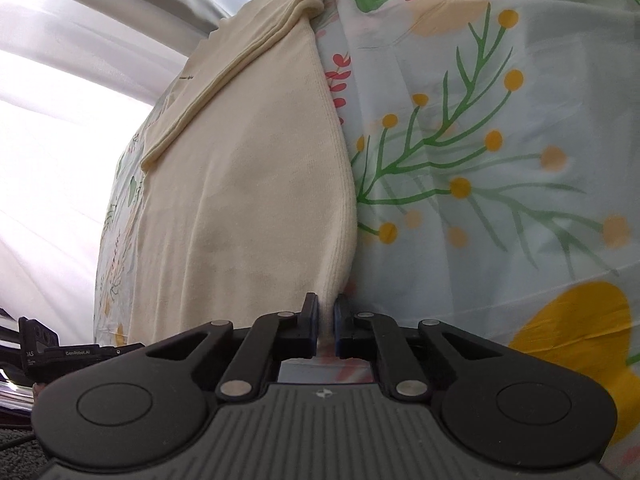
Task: Fold small clothes
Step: 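Grasp the hem with both grippers and lift it toward the collar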
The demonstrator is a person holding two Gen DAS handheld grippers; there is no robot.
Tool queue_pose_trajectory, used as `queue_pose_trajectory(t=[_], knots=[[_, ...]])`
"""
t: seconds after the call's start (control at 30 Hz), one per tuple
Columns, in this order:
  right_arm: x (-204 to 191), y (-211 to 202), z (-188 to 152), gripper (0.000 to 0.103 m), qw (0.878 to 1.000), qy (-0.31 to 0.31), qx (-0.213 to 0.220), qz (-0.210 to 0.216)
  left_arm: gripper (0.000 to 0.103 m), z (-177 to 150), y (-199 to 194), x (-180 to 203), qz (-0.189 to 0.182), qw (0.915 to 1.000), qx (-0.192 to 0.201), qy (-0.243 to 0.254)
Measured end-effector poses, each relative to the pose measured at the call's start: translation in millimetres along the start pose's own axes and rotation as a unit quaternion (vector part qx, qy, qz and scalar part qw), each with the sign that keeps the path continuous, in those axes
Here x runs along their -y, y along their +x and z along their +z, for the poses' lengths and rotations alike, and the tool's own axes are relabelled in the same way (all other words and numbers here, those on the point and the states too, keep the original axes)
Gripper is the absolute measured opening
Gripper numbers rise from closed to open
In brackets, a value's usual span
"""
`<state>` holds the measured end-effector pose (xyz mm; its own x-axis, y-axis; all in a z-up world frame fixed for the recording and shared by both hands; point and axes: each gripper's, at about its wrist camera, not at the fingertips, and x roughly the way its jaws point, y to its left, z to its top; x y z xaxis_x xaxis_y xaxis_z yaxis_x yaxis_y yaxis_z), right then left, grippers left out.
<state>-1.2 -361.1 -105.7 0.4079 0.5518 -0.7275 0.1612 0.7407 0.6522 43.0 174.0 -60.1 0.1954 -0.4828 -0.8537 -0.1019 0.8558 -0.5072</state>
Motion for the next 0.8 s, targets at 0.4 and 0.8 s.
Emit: queue_pose_trajectory(t=[0.4,0.8], knots=[[-32,-4,54,0.005,0.995,-0.023,0.082,0.046,0.008,60,-31,41,-0.059,0.9913,0.114,0.029],[-97,54,146,0.006,0.964,-0.159,0.191,-0.090,0.009,159,9,57,0.017,0.9748,0.217,0.048]])
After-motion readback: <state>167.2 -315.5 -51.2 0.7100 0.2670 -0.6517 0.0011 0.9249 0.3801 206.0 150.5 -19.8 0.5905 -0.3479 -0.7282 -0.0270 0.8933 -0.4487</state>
